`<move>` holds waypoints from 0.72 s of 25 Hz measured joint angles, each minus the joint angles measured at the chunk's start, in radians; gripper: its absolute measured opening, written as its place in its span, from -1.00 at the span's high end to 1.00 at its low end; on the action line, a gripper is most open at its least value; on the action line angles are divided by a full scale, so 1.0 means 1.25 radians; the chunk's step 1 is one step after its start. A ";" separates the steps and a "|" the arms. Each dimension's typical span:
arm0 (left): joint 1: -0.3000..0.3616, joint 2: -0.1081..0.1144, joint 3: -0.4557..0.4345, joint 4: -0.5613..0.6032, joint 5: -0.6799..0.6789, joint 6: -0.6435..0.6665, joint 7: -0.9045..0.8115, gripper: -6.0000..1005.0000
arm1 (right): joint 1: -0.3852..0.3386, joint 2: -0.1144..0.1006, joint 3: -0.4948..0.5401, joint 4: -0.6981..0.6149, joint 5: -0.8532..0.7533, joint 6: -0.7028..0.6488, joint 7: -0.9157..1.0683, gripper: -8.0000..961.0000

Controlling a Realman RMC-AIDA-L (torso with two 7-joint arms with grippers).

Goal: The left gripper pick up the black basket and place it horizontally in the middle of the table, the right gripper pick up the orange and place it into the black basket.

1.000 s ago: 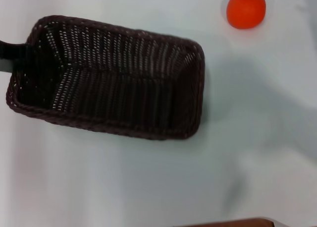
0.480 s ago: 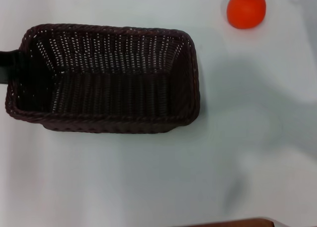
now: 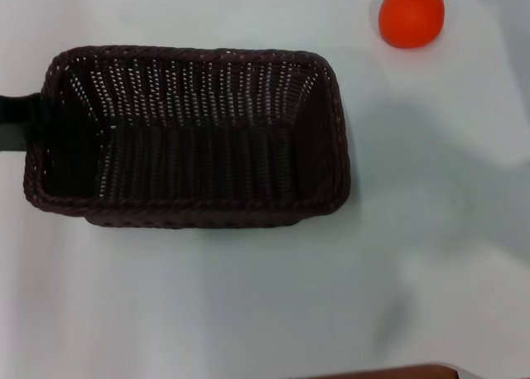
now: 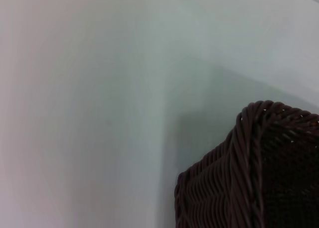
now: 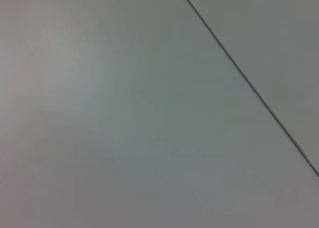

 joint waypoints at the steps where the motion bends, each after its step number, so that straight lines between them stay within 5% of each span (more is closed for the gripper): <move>1: 0.005 -0.001 -0.003 0.000 -0.006 -0.003 0.002 0.67 | 0.000 0.000 -0.001 0.000 0.000 0.000 0.000 -0.55; 8: 0.030 -0.001 -0.014 -0.002 -0.022 -0.007 0.003 0.63 | 0.000 -0.001 -0.011 0.000 0.000 -0.002 0.000 -0.56; 18: 0.040 0.014 -0.026 -0.010 -0.023 -0.007 0.036 -0.11 | -0.013 -0.001 -0.048 -0.007 -0.003 0.008 0.006 -0.56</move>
